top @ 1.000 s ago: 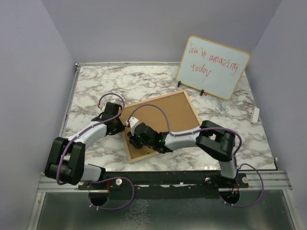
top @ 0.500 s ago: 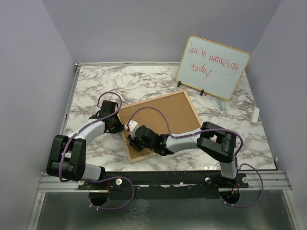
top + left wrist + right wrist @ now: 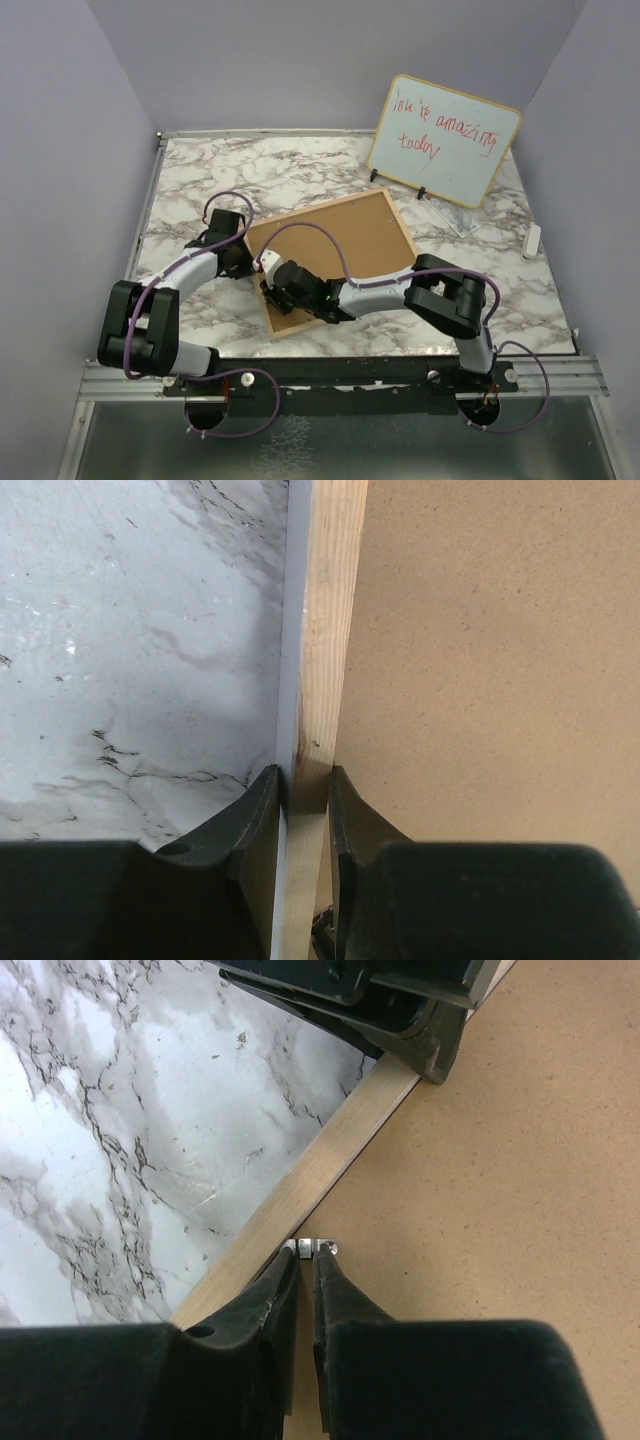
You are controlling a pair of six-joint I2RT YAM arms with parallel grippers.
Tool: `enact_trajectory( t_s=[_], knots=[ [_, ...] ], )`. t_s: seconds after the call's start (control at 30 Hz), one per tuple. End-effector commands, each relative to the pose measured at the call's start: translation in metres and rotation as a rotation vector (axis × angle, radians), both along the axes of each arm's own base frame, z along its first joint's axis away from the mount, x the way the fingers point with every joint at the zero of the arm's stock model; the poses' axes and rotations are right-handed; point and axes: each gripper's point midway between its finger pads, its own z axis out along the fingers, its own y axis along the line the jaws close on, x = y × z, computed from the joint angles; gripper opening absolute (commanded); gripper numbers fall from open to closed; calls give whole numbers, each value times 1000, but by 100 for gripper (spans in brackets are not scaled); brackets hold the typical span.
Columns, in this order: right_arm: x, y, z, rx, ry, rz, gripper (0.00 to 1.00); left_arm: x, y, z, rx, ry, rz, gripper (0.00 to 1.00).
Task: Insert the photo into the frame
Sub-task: Install the photo frame at the center of the board.
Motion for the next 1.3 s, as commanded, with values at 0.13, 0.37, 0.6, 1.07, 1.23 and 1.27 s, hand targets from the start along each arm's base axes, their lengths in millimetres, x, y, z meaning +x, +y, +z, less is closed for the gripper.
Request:
enact_trajectory(
  t_s=[0.13,0.37,0.6,1.07,1.23,1.27],
  knots=[
    [-10,-28,-63,-202,67,-30,10,-23,1,-30,6,110,-9,4],
    [0,-29,-68,-192,81,-137,5,-24,1,-30,3,115,-3,3],
    [3,-28,-72,-151,84,-193,4,-24,2,-32,-2,116,10,3],
    [11,-47,-30,-12,52,-322,18,-18,7,-26,-15,90,32,1],
    [-3,-33,-40,-44,75,-196,20,-19,8,-26,-15,93,35,1],
    [-5,-31,-43,-48,78,-179,20,-19,8,-26,-15,94,35,1]
  ],
)
